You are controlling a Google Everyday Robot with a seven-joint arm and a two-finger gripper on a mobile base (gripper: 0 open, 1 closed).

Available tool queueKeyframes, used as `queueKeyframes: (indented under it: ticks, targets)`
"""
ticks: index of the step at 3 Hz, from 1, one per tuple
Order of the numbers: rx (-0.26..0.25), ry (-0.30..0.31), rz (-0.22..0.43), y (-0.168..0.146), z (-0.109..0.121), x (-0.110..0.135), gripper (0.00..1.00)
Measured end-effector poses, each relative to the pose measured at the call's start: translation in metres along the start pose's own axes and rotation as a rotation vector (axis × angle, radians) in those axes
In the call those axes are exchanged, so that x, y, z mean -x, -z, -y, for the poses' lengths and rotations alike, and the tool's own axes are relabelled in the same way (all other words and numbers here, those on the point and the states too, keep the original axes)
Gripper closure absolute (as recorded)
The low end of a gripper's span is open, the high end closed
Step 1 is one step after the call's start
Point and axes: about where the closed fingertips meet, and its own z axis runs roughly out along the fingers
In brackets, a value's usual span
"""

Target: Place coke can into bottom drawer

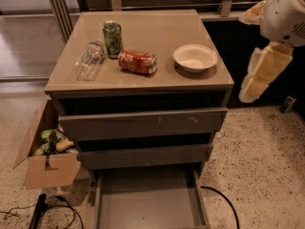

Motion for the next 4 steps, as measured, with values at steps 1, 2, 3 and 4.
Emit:
queueKeyframes:
  ticks: [1,2,3,4]
  targets:
    - [-0.014,-0.018,0.141,-0.018,0.035,0.024,0.00]
    - [-0.012,-0.022,0.156,-0.019,0.037,0.026,0.00]
    - [-0.012,-0.029,0.171,-0.021,0.031,0.029,0.00]
    - [0.008,-0.029,0.261,-0.047,0.036,0.059,0.00]
